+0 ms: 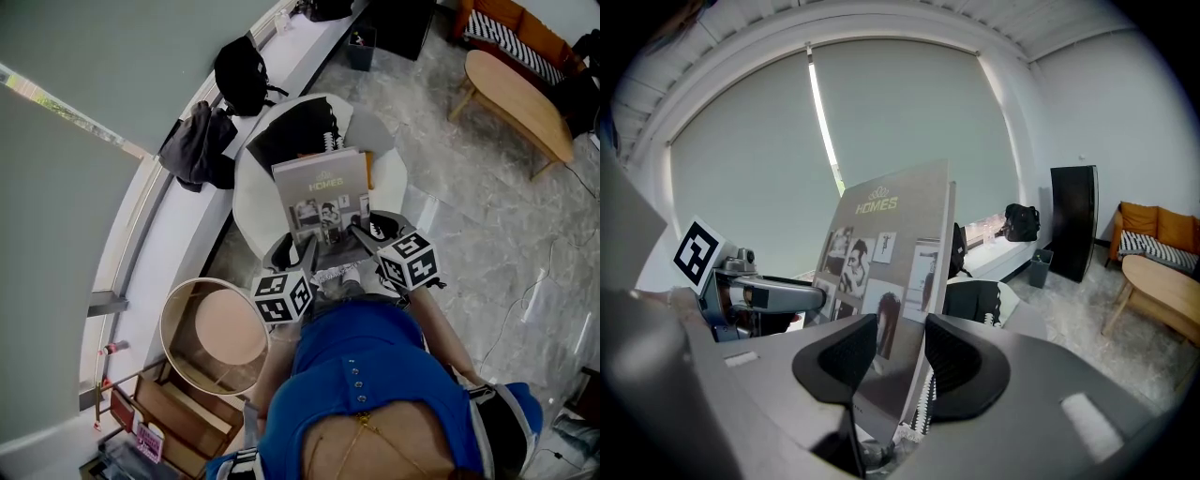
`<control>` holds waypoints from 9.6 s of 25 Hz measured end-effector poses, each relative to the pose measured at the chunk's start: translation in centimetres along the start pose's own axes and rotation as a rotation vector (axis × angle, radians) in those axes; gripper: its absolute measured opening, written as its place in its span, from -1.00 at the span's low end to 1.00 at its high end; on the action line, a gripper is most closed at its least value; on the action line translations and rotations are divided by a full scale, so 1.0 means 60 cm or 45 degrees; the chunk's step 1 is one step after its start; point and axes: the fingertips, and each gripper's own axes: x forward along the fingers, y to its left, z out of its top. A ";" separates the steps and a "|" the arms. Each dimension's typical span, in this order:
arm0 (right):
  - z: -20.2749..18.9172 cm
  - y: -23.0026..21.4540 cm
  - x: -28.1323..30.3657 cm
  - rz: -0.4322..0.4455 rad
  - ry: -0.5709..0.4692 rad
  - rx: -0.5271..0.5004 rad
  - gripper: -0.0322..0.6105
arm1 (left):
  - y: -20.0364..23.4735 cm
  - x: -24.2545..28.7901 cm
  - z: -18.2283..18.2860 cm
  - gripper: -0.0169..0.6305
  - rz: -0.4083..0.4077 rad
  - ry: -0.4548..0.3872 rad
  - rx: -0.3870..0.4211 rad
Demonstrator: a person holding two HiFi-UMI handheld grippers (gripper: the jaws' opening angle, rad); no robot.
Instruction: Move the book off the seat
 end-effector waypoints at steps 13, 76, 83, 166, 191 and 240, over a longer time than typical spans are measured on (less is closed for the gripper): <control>-0.026 -0.051 0.012 0.147 0.031 -0.073 -0.40 | -0.027 0.033 -0.038 -0.28 0.144 -0.040 -0.069; -0.283 1.096 0.166 1.237 0.466 -0.910 -0.40 | 0.424 -0.950 -0.519 -0.30 1.198 -0.519 -0.915; -0.279 1.097 0.169 1.254 0.471 -0.921 -0.40 | 0.423 -0.949 -0.516 -0.30 1.222 -0.526 -0.925; -0.841 0.973 0.733 0.795 1.050 -0.712 -0.38 | 0.850 -0.554 -1.094 -0.32 0.981 0.037 -1.406; -0.843 0.969 0.733 0.786 1.044 -0.697 -0.38 | 0.851 -0.549 -1.093 -0.32 0.968 0.032 -1.409; -0.580 1.035 0.522 0.978 0.720 -0.882 -0.90 | 0.707 -0.667 -0.767 -0.95 1.124 -0.282 -1.030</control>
